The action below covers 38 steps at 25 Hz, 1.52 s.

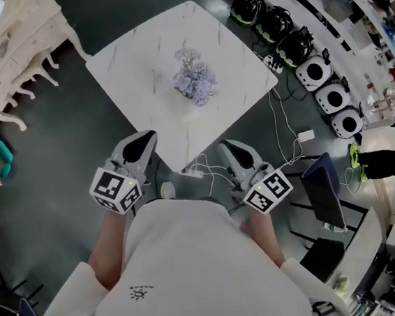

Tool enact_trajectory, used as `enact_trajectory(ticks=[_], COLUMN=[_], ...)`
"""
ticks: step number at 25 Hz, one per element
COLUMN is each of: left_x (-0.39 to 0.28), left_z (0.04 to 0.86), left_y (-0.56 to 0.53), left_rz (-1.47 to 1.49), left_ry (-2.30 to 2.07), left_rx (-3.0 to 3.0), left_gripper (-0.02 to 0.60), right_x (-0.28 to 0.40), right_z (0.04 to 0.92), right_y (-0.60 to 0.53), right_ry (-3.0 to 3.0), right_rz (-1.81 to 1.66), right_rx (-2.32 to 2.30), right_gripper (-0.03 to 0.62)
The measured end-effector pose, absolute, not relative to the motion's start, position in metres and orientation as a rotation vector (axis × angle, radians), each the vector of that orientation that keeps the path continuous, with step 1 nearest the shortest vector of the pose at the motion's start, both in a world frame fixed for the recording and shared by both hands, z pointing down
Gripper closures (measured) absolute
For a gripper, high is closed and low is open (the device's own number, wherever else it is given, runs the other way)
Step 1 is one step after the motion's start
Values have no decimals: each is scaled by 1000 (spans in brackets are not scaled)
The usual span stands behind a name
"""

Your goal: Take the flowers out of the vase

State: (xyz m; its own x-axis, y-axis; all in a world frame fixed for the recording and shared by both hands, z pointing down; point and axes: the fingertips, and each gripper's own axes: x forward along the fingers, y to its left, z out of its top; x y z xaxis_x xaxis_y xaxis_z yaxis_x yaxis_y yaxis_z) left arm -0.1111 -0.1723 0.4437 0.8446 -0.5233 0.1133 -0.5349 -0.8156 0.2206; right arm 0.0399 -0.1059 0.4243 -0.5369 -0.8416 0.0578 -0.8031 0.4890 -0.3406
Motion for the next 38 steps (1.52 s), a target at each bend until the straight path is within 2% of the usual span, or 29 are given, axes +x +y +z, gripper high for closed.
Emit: enact_trajectory(ticks=[14, 31, 32, 33, 35, 38], left_x=[-118, -68, -64, -61, -55, -51], left_z=[447, 437, 436, 435, 436, 437], left_y=[-194, -197, -197, -196, -194, -192], left_rz=[53, 41, 40, 42, 52, 67], left_ry=[-763, -891, -897, -903, -912, -928], left_rx=[2794, 2761, 2758, 2756, 2754, 2747], left_gripper=[594, 593, 592, 593, 593, 592], right_x=[26, 66, 67, 69, 71, 73], right_z=[429, 429, 431, 433, 439, 449], right_y=[-129, -178, -180, -181, -185, -192], right_ry=[2606, 2749, 2764, 2783, 2820, 2857], right_rz=[-490, -259, -254, -248, -234, -226], right_rx=[-1477, -1453, -1448, -1440, -1423, -1406], right_gripper=[592, 589, 579, 515, 492, 422])
